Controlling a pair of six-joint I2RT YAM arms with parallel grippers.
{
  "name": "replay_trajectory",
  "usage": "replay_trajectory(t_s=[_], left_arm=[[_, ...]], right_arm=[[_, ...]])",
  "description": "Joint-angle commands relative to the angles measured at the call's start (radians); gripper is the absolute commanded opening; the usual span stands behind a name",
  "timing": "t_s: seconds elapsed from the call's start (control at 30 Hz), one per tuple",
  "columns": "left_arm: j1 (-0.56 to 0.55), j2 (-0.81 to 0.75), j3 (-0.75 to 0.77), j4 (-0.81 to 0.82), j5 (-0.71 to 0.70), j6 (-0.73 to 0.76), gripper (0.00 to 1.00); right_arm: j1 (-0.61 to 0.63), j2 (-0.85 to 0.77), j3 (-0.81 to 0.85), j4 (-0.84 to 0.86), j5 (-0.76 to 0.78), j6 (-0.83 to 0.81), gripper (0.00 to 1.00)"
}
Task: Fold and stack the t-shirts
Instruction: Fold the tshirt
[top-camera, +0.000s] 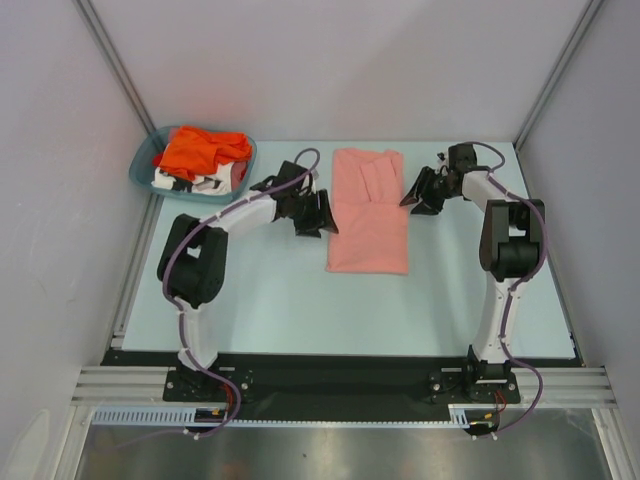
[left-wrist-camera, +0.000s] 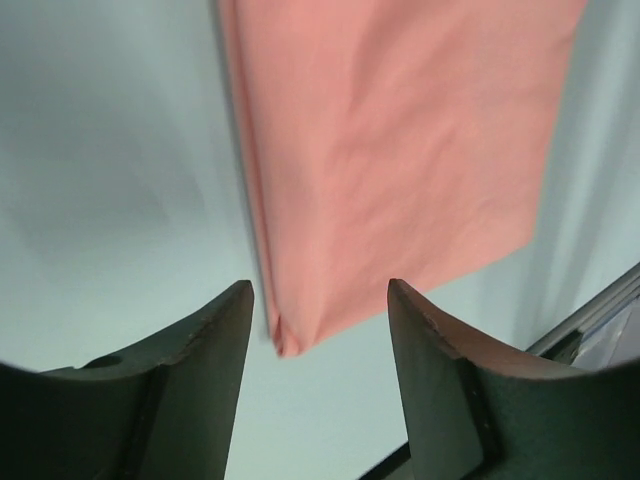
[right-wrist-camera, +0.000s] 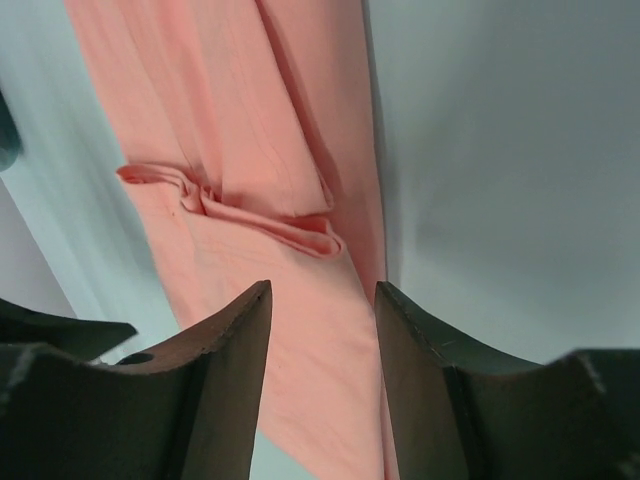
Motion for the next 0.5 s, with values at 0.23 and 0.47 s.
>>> replay_trajectory(t_s=[0.23, 0.47], left_arm=[[0.070, 0.271, 0.403, 0.033, 0.010, 0.072, 0.46], [0.070, 0.344, 0.472, 0.066, 0.005, 0.078, 0.40]], right_arm=[[-0.003, 0.048, 0.119, -0.052, 0.015, -0.039, 0.52], [-0.003, 0.068, 0.139, -0.048, -0.015, -0.027, 0.49]])
